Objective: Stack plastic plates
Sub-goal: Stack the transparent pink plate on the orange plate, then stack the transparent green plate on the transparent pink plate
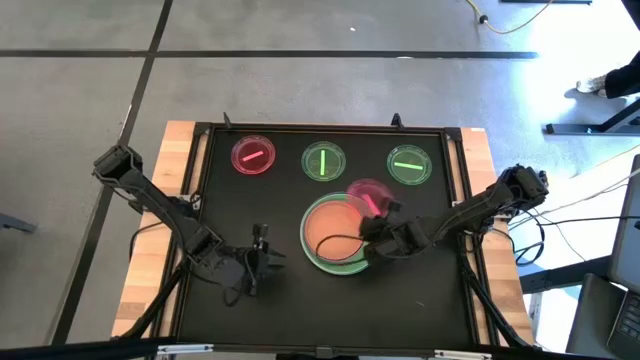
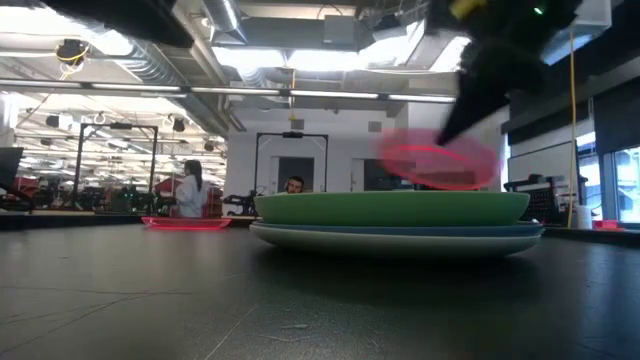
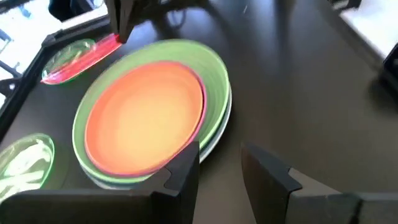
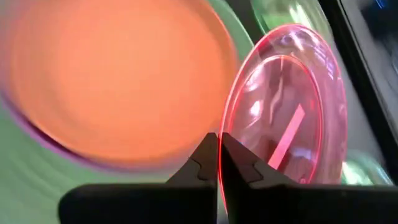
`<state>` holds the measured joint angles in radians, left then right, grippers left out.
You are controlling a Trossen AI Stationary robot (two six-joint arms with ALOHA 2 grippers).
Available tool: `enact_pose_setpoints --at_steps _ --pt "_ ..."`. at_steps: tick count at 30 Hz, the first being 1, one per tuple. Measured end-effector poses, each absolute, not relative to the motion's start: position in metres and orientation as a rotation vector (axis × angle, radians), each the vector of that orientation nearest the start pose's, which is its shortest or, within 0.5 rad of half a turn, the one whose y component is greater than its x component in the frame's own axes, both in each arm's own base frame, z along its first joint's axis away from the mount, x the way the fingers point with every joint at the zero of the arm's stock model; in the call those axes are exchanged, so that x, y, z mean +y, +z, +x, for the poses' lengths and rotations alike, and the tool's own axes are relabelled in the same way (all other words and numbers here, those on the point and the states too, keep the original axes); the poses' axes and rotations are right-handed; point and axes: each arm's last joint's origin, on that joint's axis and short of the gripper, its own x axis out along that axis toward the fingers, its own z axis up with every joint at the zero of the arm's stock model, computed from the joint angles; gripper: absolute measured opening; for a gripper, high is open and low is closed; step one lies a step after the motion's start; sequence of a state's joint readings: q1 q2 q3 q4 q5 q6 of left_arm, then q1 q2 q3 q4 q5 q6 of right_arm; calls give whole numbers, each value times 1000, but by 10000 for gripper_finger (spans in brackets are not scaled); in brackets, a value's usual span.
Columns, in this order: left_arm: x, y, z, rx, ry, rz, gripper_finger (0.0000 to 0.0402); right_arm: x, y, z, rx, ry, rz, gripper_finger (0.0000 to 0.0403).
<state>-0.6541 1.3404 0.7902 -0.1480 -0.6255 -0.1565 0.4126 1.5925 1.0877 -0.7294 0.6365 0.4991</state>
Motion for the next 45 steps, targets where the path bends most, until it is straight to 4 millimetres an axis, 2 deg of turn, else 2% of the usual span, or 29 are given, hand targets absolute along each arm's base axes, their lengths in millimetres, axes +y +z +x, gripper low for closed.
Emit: enact_pose_setpoints --at_steps 5,12,17,29,33,41,45 --pt "-147 223 226 562 35 242 112 114 213 299 800 -235 -175 2" --pt "-146 223 227 563 42 240 112 119 202 301 739 -83 -137 2" --pt "-146 223 227 564 41 240 112 117 192 296 774 -72 -133 2" --pt "-146 223 227 564 41 240 112 114 185 288 870 -127 -68 6" --pt "-146 223 227 564 41 240 112 114 185 288 874 -108 -40 31" --pt "-146 223 227 563 41 239 112 115 185 287 889 -106 -22 110" --pt "-145 225 229 548 47 225 112 114 200 286 952 -142 -38 120"
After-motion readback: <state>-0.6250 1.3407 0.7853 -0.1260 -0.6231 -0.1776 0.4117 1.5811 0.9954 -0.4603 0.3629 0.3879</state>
